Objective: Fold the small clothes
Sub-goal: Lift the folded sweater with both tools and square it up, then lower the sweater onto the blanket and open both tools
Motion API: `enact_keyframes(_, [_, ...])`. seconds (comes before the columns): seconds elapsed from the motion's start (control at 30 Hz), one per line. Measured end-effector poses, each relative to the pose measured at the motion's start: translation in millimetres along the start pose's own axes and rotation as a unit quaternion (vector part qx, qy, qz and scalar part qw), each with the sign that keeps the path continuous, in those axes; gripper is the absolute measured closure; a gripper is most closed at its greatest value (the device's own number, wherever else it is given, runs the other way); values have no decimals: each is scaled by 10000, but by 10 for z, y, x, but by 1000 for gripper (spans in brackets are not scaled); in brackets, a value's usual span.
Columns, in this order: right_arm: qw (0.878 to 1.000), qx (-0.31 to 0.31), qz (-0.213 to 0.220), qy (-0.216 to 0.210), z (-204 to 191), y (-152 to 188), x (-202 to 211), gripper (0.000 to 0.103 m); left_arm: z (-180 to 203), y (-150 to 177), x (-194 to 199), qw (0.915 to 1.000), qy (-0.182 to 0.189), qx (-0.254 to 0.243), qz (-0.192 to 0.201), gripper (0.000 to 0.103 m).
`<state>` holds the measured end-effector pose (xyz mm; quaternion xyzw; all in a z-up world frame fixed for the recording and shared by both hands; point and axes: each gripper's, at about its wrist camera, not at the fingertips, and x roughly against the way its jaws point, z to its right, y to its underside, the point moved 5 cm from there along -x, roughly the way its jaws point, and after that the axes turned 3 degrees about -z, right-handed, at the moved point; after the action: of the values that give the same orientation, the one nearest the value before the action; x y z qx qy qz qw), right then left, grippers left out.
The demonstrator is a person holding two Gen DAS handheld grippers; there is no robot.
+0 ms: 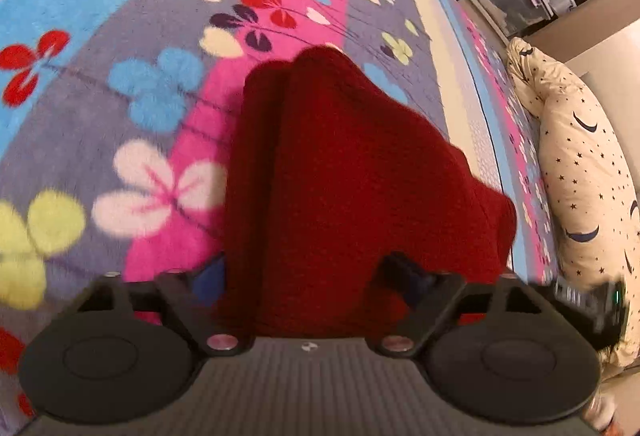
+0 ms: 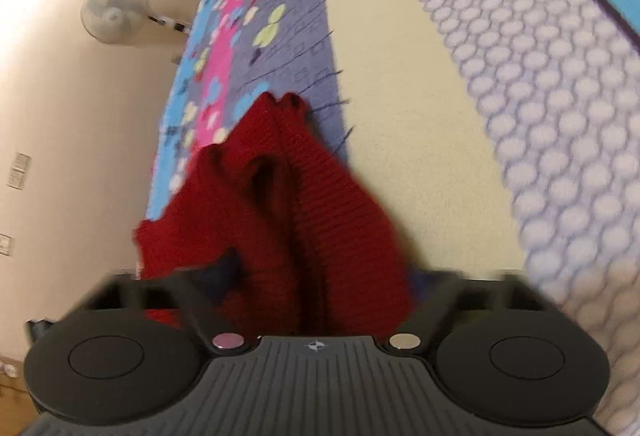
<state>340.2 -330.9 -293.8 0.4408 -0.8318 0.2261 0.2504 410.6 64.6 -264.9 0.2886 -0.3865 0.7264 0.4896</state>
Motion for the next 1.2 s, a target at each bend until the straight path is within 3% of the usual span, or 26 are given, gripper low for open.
enact_keyframes(0.1, [9985,146,487,216,-72,221,153,58,25,-188,-48,9998,-92,-143,-104,21])
enact_keyframes(0.2, [9961,-89,853,223,-45,431,241,58,66,-263,-37,9991,-247,-337,22,21])
enact_keyframes(0.3, [9962,-322,787,168,-58,475,241,67,34,-289,22,9993,-212,-297,107,21])
enact_keyframes(0.4, [9955,-43,862,397,-174,583,294,68,1,-269,84,9994,-197,-286,70,21])
enact_keyframes(0.47, [9929,9,1072,523,-149,554,303,63,31,-190,131,9989,-208,-422,33,19])
enact_keyframes(0.53, [9871,-104,1425,719,-96,432,377,43,60,-51,209,9974,-372,-617,74,17])
enact_keyframes(0.6, [9762,47,1837,1154,-168,338,539,40,62,122,340,9942,-714,-748,292,12])
enact_keyframes(0.67, [9633,680,2151,1457,-402,366,746,40,32,299,473,9879,-1215,-796,547,5])
enact_keyframes(0.77, [9659,1634,1714,1047,-748,720,860,44,-12,525,537,9811,-1624,-811,674,2])
enact_keyframes(0.8, [9666,1931,1443,867,-835,912,842,52,-41,595,522,9788,-1760,-799,681,2])
enact_keyframes(0.83, [9647,2191,1211,816,-875,1098,795,67,-62,634,504,9771,-1845,-779,715,1])
enact_keyframes(0.87, [9589,2479,987,966,-877,1270,680,74,-86,662,486,9759,-1900,-747,772,0])
enact_keyframes(0.93, [9388,2969,870,1516,-757,1445,407,77,-89,689,477,9754,-1921,-717,804,0])
enact_keyframes(0.97, [9355,2973,1001,1627,-658,1433,345,77,-42,697,517,9733,-1994,-755,844,0])
enact_keyframes(1.07, [9529,2186,1163,1750,-618,1267,471,85,222,783,770,9546,-2461,-1325,1028,0])
enact_keyframes(1.1, [9505,2140,1215,1896,-665,1276,556,82,330,856,878,9447,-2657,-1598,1064,0])
enact_keyframes(1.13, [9451,2196,1287,2048,-747,1304,664,73,429,946,982,9371,-2801,-1783,1078,0])
enact_keyframes(1.17, [9386,2307,1374,2168,-817,1370,768,65,515,1050,1084,9337,-2864,-1849,1098,0])
enact_keyframes(1.2, [9314,2467,1470,2235,-908,1461,870,45,603,1179,1192,9347,-2810,-1875,1102,0])
